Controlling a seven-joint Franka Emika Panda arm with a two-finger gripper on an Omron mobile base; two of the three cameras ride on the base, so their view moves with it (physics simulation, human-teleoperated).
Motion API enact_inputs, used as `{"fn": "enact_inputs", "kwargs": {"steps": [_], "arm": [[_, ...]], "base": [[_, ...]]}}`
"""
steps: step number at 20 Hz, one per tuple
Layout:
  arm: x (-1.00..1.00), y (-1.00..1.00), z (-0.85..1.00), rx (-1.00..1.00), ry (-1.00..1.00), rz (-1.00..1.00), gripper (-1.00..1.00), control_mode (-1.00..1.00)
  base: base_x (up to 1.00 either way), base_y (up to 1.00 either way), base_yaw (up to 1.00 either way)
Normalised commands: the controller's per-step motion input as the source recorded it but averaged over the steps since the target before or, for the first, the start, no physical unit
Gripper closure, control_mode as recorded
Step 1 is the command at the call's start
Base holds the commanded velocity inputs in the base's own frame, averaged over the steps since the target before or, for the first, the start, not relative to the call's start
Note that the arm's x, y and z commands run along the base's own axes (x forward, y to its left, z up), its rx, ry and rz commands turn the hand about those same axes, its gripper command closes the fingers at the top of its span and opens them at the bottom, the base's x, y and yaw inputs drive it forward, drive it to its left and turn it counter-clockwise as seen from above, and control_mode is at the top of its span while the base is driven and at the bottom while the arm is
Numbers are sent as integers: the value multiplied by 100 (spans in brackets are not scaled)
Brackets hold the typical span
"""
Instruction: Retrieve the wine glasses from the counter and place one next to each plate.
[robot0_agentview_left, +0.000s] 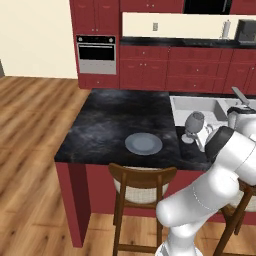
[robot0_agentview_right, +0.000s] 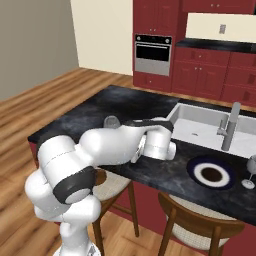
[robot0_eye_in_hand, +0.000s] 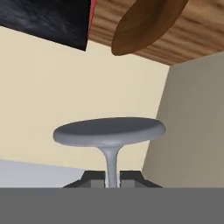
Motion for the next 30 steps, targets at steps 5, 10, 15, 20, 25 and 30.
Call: {"fn": "enact_inputs", "kwargs": {"steps": [5, 10, 15, 20, 25, 30], "arm": [[32, 0, -10, 0, 2, -12, 100, -100], [34, 0, -13, 0, 11, -3, 100, -100], [35, 0, -27, 0, 8, -1, 100, -100], [23, -5, -25, 0, 0, 0, 100, -100], [27, -11, -23, 0, 0, 0, 100, -100], [35, -9, -26, 0, 0, 0, 100, -100]], "base": [[0, 0, 0], [0, 0, 0], [0, 0, 0], [0, 0, 0], [0, 0, 0], [0, 0, 0]]}}
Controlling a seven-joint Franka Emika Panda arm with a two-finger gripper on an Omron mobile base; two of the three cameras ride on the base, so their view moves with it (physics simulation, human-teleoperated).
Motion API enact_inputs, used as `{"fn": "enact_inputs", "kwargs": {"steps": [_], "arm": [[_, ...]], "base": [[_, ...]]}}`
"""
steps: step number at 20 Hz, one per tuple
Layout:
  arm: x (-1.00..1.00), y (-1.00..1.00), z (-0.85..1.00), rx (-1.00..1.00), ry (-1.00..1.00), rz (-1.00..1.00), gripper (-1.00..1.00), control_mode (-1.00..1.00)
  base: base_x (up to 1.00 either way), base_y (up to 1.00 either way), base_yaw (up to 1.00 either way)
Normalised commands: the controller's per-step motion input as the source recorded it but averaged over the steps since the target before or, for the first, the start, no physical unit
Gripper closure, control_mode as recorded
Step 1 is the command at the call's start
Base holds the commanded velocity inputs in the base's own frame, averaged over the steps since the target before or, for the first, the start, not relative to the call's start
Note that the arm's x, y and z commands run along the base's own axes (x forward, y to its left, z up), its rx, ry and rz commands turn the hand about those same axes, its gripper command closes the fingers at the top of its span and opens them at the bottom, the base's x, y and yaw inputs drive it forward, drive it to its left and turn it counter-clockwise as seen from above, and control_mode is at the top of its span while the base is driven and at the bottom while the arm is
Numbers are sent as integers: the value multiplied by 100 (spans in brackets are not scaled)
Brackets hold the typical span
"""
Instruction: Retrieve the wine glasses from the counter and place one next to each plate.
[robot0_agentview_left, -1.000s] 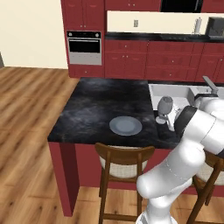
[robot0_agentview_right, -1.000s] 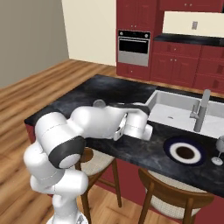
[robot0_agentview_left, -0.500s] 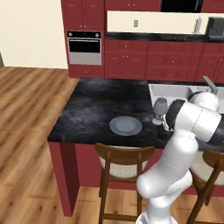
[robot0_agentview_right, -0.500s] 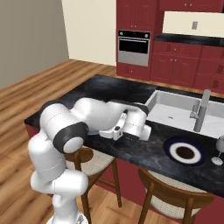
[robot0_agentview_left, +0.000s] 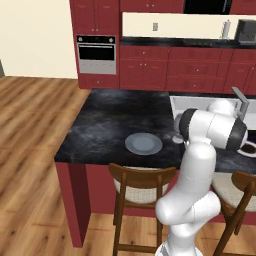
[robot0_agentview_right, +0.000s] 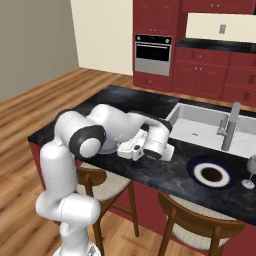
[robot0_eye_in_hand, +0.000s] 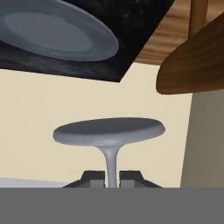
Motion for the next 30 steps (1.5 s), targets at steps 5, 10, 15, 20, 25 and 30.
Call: {"fn": "enact_inputs", "kwargs": {"steps": [5, 10, 15, 20, 25, 30], "arm": [[34, 0, -30, 0, 0, 0, 100, -100], [33, 0, -28, 0, 3, 0, 100, -100], [34, 0, -28, 0, 2, 0, 100, -100], [38, 0, -31, 0, 5, 0, 100, -100], [34, -1, -26, 0, 6, 0, 100, -100], [27, -4, -17, 0, 1, 0, 100, -100]], "base": [[0, 0, 0], [0, 0, 0], [0, 0, 0], [0, 0, 0], [0, 0, 0], [0, 0, 0]]}}
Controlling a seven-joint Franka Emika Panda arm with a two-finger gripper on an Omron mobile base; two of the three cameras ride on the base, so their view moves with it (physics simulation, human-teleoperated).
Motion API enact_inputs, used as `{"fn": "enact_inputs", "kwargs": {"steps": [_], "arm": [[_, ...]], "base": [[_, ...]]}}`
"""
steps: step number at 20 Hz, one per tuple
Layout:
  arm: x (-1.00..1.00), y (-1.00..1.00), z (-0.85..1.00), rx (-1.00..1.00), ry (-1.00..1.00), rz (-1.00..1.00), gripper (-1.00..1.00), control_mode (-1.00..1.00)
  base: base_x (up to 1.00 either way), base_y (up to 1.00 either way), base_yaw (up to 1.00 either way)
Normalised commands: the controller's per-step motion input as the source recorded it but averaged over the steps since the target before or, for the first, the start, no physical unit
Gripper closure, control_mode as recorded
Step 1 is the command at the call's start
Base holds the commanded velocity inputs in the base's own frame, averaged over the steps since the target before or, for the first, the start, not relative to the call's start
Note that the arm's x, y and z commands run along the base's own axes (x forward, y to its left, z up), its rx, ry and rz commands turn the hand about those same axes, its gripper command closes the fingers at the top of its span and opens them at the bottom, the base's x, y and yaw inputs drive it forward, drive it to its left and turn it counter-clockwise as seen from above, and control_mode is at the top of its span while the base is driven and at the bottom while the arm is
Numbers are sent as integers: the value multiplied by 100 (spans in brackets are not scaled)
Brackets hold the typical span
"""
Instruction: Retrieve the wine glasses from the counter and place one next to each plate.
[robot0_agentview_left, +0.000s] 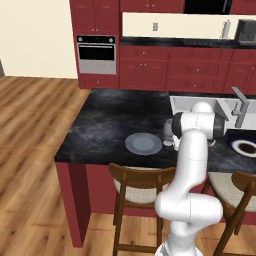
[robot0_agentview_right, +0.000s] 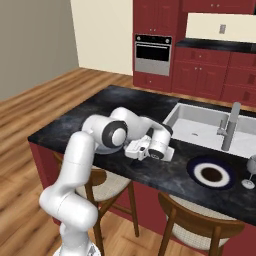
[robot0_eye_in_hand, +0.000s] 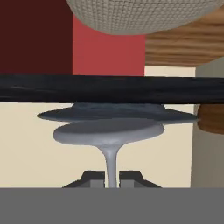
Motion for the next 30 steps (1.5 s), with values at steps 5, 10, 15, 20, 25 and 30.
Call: {"fn": "enact_inputs", "kwargs": {"steps": [5, 10, 15, 20, 25, 30], "arm": [[13, -9, -24, 0, -1, 0, 100, -100], [0, -9, -23, 0, -11, 0, 100, -100], [0, -6, -29, 0, -6, 0, 100, -100], [7, -10, -33, 0, 1, 0, -100, -100], [4, -25, -25, 0, 1, 0, -100, -100], [-2, -29, -9, 1, 0, 0, -100, -100]], "base": [[0, 0, 0], [0, 0, 0], [0, 0, 0], [0, 0, 0], [0, 0, 0], [0, 0, 0]]}}
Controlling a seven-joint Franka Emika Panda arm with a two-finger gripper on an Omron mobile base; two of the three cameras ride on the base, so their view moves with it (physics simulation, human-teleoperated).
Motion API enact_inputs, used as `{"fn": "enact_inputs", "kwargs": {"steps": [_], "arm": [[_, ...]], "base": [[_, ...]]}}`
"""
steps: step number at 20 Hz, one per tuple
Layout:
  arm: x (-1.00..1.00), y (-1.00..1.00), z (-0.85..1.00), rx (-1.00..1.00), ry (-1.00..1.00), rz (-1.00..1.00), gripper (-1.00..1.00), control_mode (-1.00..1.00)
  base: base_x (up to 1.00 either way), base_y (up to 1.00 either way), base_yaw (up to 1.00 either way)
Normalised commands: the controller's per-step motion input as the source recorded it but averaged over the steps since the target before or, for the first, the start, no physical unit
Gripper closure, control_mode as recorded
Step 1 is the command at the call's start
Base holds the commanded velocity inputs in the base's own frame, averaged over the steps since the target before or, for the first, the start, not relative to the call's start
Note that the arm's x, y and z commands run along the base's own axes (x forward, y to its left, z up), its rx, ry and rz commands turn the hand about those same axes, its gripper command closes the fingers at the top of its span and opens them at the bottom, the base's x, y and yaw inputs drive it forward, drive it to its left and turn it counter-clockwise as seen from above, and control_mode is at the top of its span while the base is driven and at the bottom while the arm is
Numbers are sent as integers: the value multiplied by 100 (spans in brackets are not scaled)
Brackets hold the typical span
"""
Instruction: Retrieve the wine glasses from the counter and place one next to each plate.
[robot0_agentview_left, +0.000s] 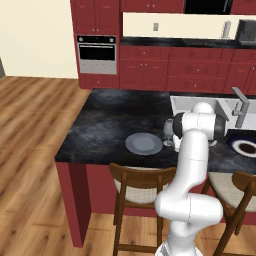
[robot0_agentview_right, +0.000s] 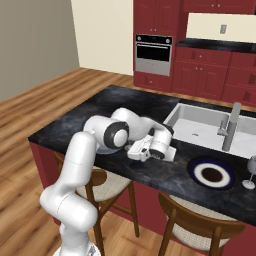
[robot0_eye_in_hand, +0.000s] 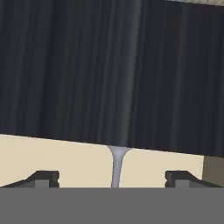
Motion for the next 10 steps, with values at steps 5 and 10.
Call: {"fn": "enact_inputs", "kwargs": {"steps": [5, 10], "arm": [[-14, -43, 8, 6, 0, -1, -100, -100], [-56, -8, 21, 0, -8, -9, -100, -100]], "base": [[0, 0, 0], [0, 0, 0]]}}
